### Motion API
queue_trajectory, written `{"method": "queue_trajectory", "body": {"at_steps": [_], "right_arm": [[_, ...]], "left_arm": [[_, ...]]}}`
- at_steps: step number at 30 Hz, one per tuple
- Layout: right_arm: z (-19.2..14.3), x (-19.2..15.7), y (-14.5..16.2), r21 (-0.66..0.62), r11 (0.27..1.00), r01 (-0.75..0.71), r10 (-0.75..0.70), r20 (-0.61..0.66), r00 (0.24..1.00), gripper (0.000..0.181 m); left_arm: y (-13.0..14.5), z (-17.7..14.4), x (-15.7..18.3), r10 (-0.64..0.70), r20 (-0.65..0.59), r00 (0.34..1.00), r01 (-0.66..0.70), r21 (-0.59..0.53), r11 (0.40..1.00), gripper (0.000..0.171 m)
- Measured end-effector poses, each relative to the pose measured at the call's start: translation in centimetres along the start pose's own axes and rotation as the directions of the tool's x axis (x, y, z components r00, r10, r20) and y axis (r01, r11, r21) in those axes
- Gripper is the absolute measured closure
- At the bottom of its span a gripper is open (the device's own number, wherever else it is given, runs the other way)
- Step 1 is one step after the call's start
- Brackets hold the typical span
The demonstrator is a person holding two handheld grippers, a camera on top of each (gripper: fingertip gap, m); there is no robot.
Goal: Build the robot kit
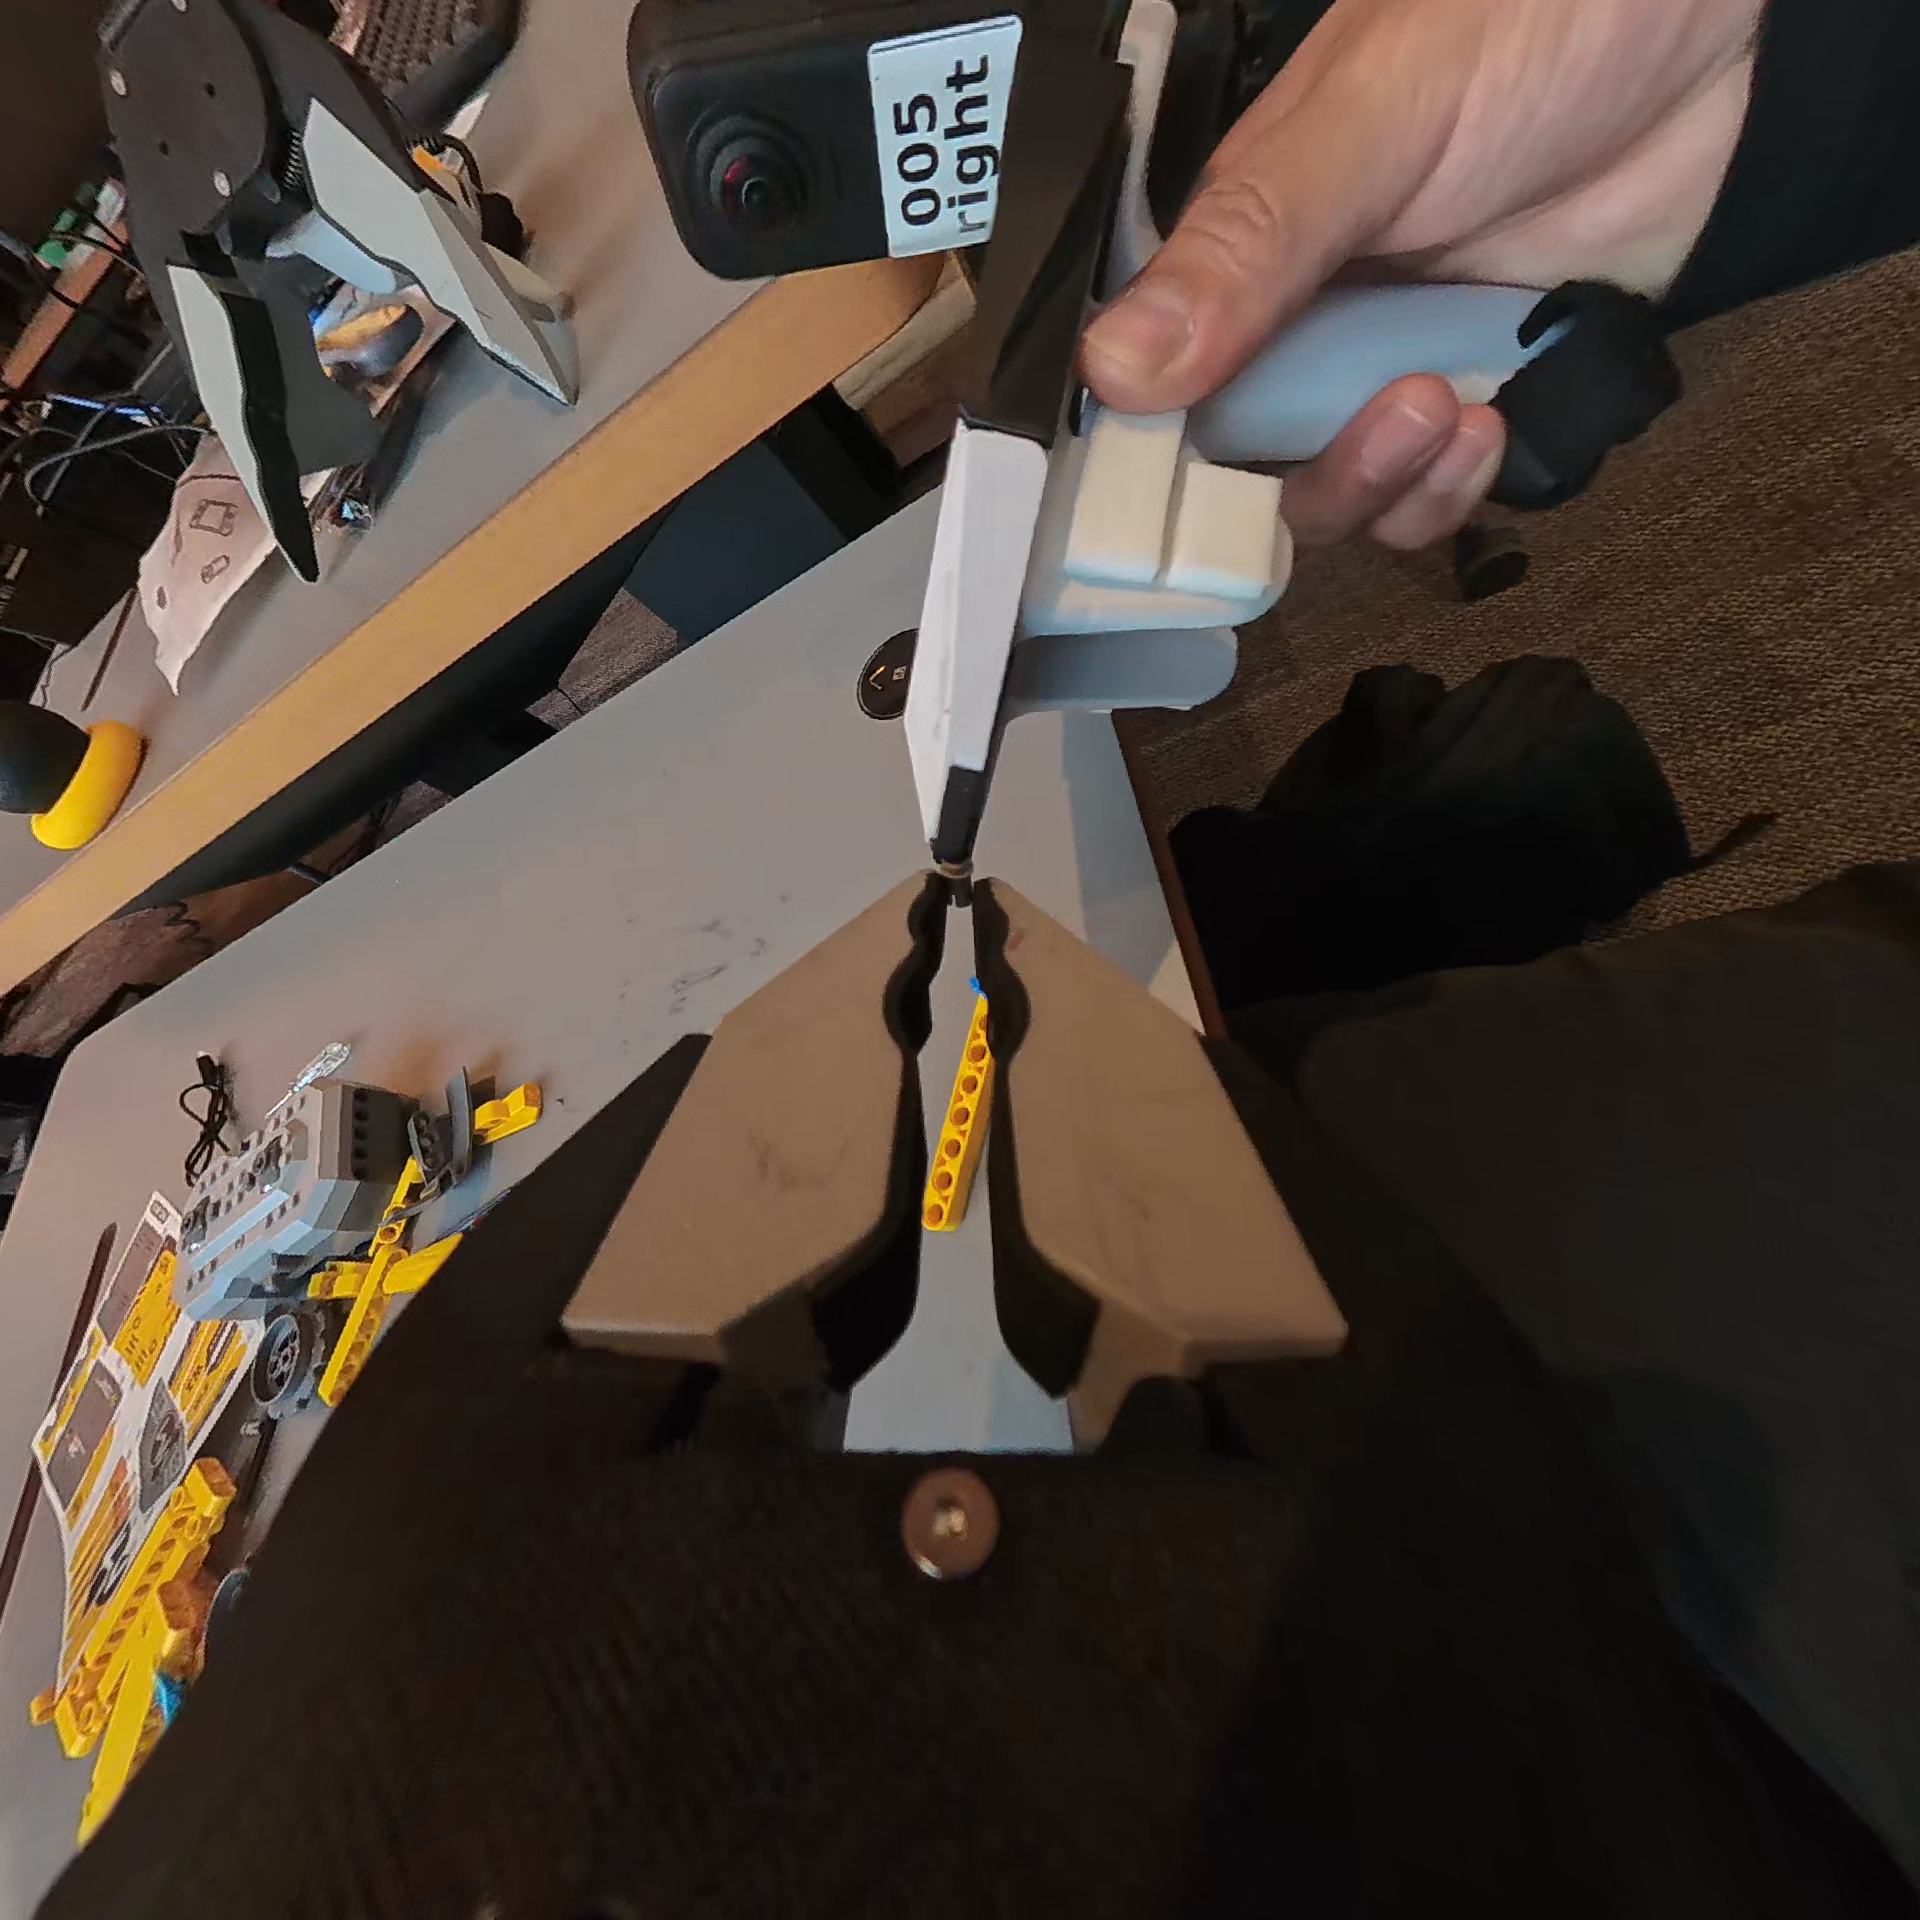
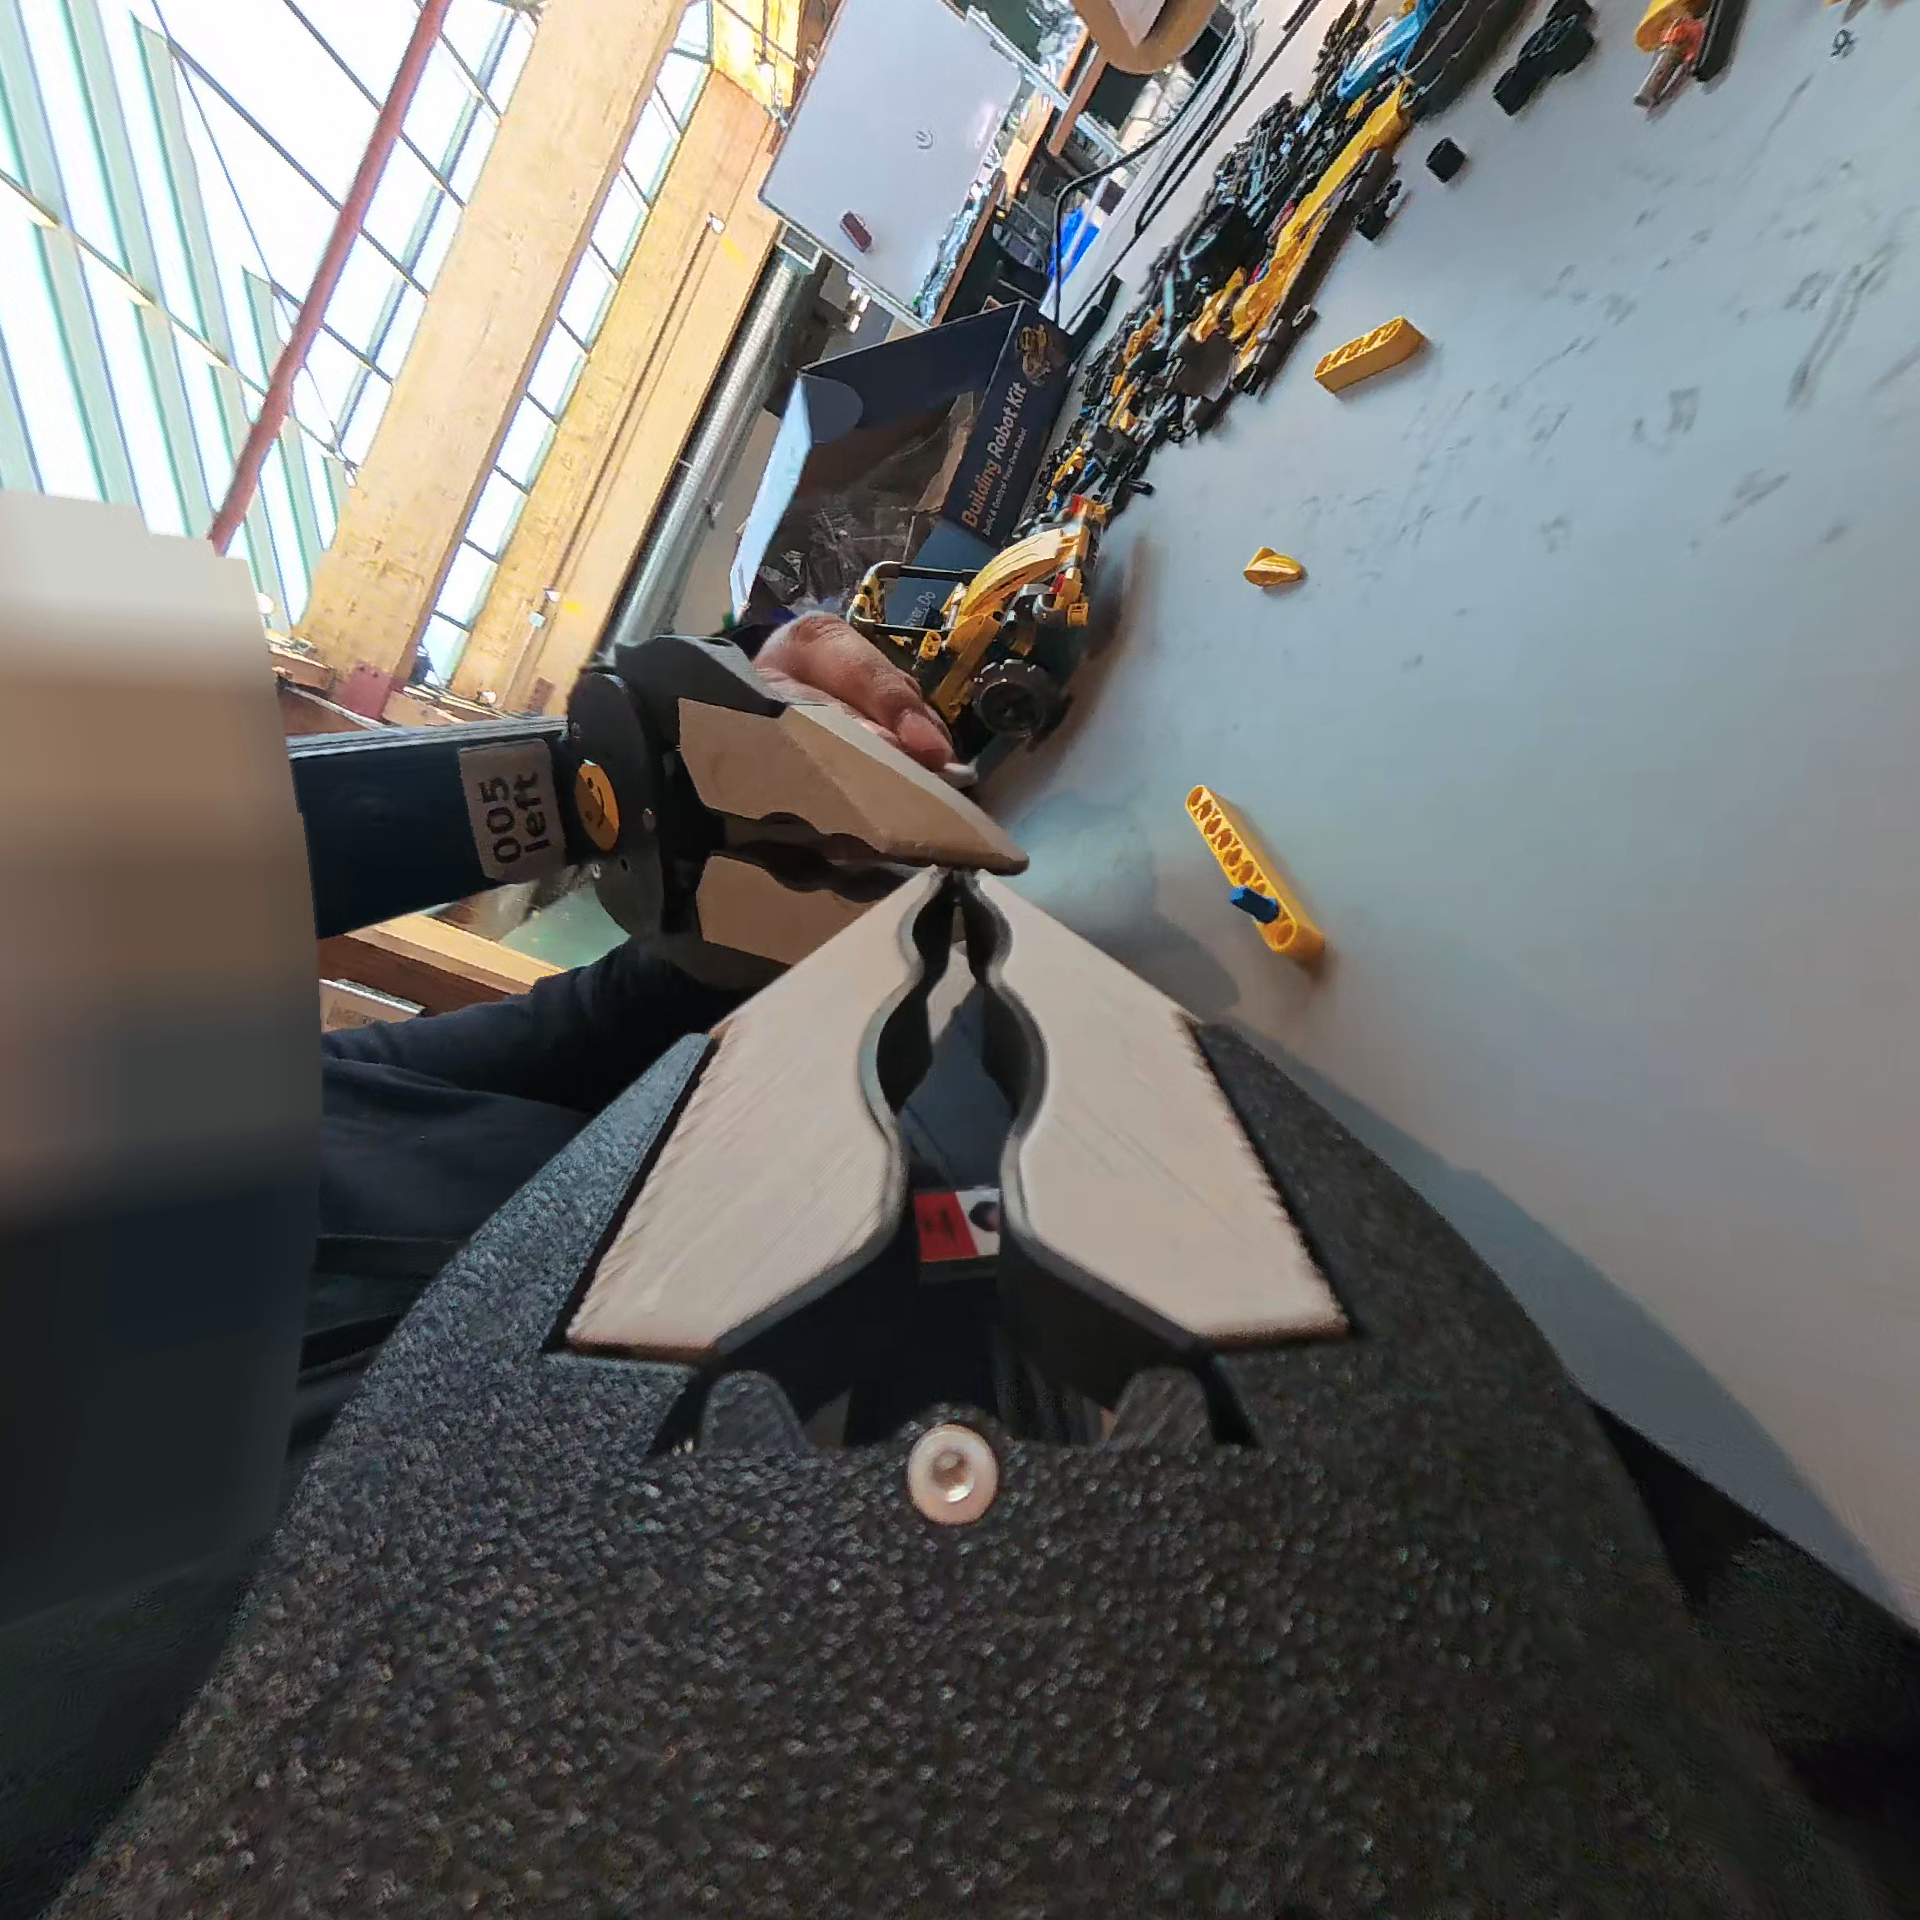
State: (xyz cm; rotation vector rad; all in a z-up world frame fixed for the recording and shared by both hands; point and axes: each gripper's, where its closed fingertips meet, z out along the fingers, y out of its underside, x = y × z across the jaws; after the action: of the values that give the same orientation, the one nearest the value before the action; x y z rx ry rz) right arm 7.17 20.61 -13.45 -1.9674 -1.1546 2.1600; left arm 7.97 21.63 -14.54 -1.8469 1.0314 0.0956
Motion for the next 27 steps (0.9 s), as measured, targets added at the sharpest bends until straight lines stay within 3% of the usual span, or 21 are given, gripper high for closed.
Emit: {"method": "queue_trajectory", "body": {"at_steps": [4,7,10,27], "right_arm": [[-0.5,0.8,-0.2,-0.055,0.972,0.230,-0.236,-0.185,0.954,0.181],[-0.9,1.1,-0.1,-0.182,0.882,0.435,-0.471,-0.316,0.823,0.180],[-0.6,0.9,0.6,-0.307,0.798,0.519,-0.601,-0.342,0.722,0.177],[-0.5,0.4,1.6,-0.409,0.717,0.564,-0.689,-0.292,0.664,0.177]], "left_arm": [[0.5,0.4,0.0,-0.038,0.010,0.999,0.038,-0.025,0.999,0.171],[1.1,0.7,0.5,-0.082,-0.022,0.996,0.081,-0.048,0.996,0.171],[1.3,0.9,0.7,-0.120,-0.049,0.992,0.117,-0.060,0.991,0.171],[0.2,0.4,1.8,-0.109,-0.105,0.989,0.109,0.000,0.994,0.171]]}}
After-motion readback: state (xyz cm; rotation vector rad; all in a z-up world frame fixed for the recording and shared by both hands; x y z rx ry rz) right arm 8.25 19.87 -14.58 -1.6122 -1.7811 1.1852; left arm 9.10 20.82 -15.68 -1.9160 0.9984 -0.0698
